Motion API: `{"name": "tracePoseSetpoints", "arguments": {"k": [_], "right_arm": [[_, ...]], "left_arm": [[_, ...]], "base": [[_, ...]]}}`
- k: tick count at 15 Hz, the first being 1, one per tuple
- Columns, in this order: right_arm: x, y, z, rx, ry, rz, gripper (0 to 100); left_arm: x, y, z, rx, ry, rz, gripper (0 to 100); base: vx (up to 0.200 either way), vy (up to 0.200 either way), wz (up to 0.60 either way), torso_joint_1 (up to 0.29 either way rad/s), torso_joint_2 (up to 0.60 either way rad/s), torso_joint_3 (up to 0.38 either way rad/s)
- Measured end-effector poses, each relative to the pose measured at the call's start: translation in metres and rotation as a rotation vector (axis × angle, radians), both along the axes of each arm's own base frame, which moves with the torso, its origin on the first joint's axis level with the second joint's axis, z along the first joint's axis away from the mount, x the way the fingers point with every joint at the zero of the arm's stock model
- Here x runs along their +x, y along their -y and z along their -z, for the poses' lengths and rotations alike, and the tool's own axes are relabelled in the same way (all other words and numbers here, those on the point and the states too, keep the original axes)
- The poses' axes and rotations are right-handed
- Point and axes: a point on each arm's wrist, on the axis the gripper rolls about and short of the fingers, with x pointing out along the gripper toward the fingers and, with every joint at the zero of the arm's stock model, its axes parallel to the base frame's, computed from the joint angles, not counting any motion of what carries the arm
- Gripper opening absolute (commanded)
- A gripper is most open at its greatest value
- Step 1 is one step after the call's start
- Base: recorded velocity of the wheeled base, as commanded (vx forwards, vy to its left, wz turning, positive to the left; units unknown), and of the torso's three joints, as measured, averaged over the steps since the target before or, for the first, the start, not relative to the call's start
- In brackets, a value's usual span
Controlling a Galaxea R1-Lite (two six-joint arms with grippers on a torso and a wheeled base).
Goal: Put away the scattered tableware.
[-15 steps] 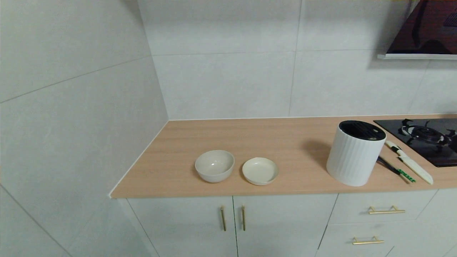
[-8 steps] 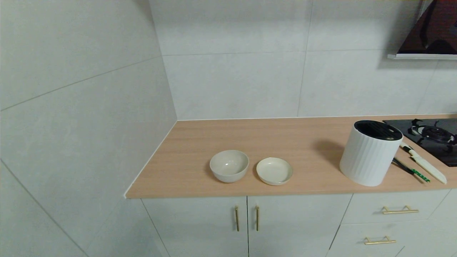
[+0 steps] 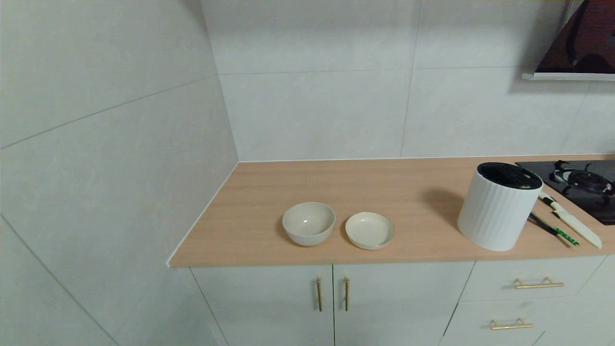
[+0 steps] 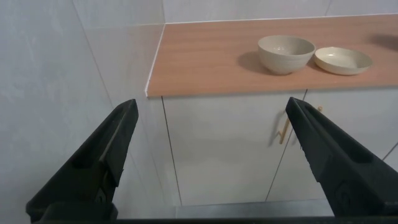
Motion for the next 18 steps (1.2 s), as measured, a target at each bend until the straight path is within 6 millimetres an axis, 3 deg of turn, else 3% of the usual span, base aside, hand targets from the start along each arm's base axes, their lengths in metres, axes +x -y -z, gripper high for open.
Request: {"name": "tracePoseSetpoints", "arguments": {"k": [18], "right_arm": [[0.0,0.0,0.0,0.0,0.0,0.001,100]], "left_arm": [[0.0,0.0,0.0001,-0.001,-0.001,0.0,100]], "base": [[0.0,0.0,0.0,-0.217,0.48,0.259]]}}
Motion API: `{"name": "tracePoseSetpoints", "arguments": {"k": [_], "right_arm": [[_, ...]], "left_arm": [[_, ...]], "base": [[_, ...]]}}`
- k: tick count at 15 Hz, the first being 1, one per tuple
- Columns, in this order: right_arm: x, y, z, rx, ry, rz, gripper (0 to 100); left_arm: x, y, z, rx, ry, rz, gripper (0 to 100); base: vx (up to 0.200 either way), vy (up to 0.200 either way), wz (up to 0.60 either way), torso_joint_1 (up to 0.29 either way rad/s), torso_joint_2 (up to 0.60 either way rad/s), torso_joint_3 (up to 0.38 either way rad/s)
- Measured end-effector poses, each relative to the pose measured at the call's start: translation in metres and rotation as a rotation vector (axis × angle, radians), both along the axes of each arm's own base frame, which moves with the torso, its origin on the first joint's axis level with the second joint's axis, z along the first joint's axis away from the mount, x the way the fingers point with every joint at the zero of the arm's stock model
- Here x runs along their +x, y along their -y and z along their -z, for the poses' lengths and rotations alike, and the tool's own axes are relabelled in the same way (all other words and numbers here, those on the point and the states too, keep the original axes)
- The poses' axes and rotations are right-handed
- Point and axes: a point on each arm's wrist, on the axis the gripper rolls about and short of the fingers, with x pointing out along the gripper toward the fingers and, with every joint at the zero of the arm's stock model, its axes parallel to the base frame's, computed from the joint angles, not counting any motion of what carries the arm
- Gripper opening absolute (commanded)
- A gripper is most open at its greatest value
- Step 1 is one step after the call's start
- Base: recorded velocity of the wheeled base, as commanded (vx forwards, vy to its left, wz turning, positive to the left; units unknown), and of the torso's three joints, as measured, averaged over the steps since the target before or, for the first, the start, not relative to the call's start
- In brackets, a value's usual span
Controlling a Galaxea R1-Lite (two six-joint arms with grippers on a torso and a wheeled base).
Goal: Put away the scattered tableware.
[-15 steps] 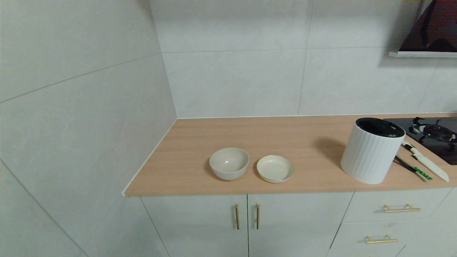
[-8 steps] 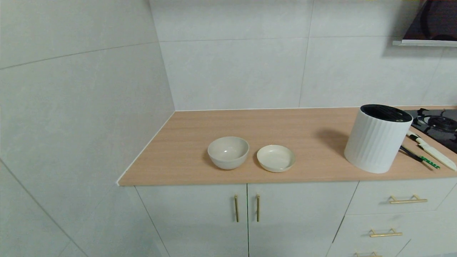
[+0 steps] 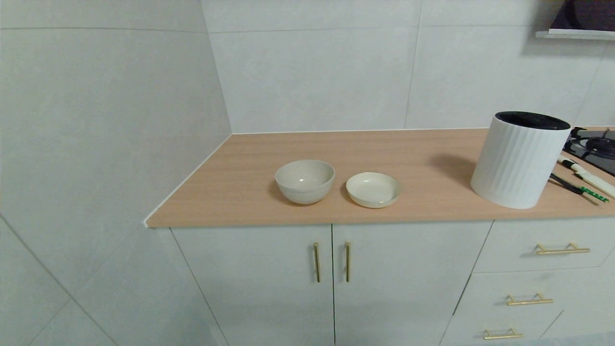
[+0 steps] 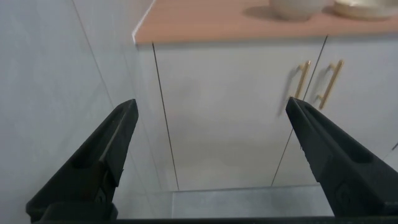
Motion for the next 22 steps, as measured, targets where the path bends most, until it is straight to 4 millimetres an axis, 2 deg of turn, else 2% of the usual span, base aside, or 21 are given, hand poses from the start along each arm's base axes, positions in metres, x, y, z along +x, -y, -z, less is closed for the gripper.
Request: {"name": "tracePoseSetpoints", "arguments": {"k": [17,22], "right_arm": [[0.0,0.0,-0.0001,0.0,0.0,0.0,100],[0.0,0.0,0.0,0.0,0.0,0.0,100]], "left_arm": [[0.0,0.0,0.0,0.0,0.0,0.0,100],[0.0,0.0,0.0,0.0,0.0,0.0,100]], "base": [[0.0,0.0,0.0,-0.175,0.47,0.297],[0.0,0.0,0.0,-0.029,0.1,0.073]]}}
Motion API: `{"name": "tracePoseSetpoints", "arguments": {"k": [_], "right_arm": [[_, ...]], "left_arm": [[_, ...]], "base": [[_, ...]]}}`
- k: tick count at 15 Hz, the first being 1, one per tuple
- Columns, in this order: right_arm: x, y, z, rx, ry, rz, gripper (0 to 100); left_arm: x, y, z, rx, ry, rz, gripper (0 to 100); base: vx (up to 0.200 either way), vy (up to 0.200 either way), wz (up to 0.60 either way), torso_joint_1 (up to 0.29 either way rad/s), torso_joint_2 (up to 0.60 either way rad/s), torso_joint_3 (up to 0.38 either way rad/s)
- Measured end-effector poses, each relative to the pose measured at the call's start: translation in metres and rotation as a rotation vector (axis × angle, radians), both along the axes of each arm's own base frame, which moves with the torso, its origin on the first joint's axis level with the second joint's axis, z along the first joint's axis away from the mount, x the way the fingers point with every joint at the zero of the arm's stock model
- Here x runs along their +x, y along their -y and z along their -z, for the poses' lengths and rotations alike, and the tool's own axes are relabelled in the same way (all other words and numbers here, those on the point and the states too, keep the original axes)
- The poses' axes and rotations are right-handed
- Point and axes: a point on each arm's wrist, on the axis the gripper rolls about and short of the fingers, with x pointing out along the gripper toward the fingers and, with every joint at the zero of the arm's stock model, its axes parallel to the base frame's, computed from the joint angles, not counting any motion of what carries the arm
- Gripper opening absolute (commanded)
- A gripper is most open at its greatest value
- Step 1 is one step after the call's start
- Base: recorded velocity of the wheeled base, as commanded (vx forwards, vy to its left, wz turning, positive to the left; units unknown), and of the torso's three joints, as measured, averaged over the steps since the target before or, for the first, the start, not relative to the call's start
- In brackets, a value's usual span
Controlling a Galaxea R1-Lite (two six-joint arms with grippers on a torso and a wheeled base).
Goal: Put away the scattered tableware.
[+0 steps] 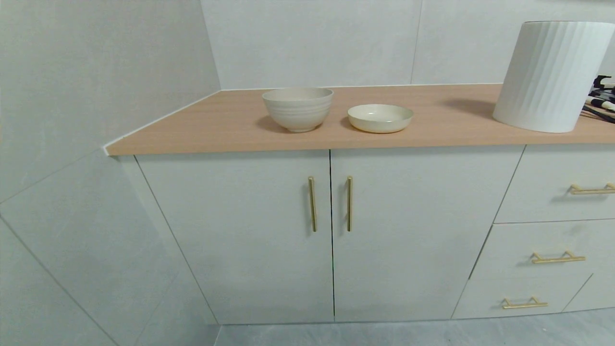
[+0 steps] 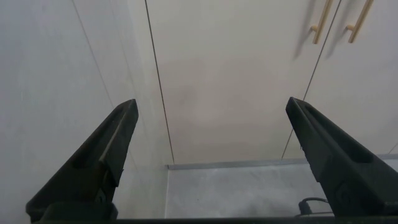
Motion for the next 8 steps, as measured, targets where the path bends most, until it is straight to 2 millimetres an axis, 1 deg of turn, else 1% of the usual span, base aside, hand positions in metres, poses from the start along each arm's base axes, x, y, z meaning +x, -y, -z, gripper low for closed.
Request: {"name": "tracePoseSetpoints", "arguments": {"k": [8], "right_arm": [[0.0,0.0,0.0001,-0.014,0.0,-0.004,100]], "left_arm": [[0.0,0.0,0.0,0.0,0.0,0.0,100]], "base": [[0.0,0.0,0.0,0.0,0.0,0.0]]}}
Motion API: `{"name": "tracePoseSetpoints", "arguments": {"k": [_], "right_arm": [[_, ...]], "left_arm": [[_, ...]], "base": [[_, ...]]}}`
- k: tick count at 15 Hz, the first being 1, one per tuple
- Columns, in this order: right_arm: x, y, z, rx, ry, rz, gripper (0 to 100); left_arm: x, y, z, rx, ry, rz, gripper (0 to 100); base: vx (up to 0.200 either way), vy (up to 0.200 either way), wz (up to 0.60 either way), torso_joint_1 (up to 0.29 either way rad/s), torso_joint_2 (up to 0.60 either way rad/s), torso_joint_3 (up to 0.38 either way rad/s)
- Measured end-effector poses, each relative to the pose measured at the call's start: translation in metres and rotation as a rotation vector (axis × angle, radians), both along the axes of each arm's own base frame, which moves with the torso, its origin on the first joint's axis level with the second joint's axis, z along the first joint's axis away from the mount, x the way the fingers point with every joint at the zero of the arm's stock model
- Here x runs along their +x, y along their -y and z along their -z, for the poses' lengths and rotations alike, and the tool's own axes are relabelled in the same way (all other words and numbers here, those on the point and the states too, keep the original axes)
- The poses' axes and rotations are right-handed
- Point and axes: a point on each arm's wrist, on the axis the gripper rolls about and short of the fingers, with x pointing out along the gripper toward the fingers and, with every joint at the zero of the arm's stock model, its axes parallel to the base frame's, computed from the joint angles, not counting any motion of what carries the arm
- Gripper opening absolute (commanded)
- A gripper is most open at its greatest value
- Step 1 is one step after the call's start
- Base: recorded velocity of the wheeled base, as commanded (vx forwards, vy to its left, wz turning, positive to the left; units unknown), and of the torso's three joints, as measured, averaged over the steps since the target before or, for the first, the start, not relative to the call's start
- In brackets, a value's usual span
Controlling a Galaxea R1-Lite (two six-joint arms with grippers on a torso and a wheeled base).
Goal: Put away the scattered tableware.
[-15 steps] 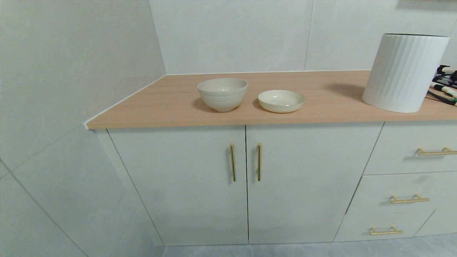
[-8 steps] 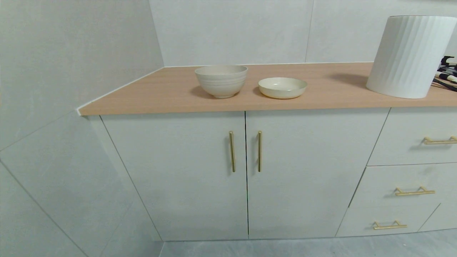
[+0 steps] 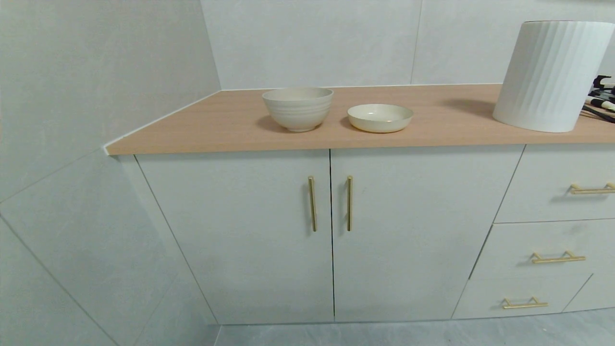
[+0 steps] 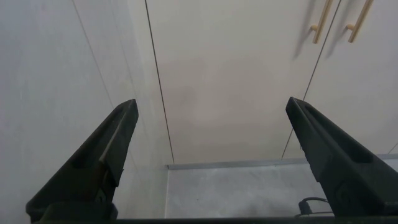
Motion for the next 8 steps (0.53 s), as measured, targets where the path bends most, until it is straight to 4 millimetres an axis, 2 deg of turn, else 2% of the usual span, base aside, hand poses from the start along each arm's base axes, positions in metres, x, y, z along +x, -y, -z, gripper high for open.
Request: {"name": "tracePoseSetpoints", "arguments": {"k": [3,5,8], "right_arm": [[-0.001,0.0,-0.003,-0.003,0.01,-0.009,100],[-0.007,-0.002,-0.028,0.016,0.085,-0.09,100],[-0.003,-0.005,-0.045,0.025,0.042,-0.232,100]], "left_arm": [[0.0,0.0,0.0,0.0,0.0,0.0,100],[0.0,0.0,0.0,0.001,0.0,0.0,100],[0.0,0.0,0.0,0.001,0.0,0.0,100]], "base": [[0.0,0.0,0.0,0.0,0.0,0.0],[0.0,0.0,0.0,0.0,0.0,0.0],[0.0,0.0,0.0,0.0,0.0,0.0]]}}
